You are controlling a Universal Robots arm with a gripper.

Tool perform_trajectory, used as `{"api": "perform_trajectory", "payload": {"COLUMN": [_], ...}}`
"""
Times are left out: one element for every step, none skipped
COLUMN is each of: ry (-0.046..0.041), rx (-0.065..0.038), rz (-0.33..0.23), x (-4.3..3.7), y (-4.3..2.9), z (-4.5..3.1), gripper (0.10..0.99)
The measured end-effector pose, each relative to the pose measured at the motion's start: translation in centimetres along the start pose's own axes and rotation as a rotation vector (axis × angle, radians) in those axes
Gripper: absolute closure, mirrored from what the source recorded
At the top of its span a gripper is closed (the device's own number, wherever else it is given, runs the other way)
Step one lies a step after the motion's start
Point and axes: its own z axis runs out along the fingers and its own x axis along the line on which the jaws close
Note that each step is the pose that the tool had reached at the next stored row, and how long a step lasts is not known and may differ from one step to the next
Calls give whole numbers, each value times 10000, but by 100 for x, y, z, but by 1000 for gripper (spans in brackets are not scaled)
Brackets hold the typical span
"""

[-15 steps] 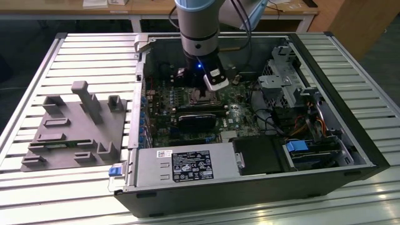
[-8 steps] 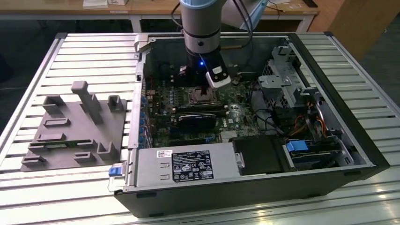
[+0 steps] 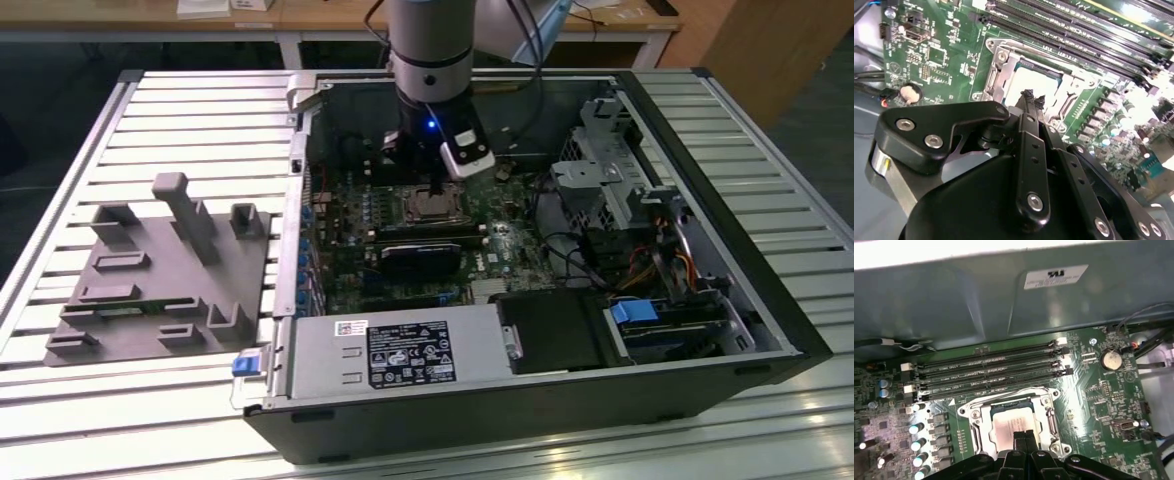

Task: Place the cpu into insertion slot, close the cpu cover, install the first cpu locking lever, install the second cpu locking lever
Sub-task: 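Install the second cpu locking lever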

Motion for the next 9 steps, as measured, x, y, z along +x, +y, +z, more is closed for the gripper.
{"api": "perform_trajectory", "payload": {"ry": [-2,-5,-8,-10,-12,-13,-14,-14,-14], "rx": [11,27,41,53,63,69,68,67,67], "rz": [-1,-3,-4,-6,-7,-7,-7,-8,-8], "x": [-2,-4,-6,-8,-9,-10,-10,-10,-10], "y": [3,6,9,11,14,15,15,15,15], "z": [-21,-39,-54,-71,-86,-94,-94,-94,-94], "gripper": [984,984,984,984,984,984,984,984,984]}}
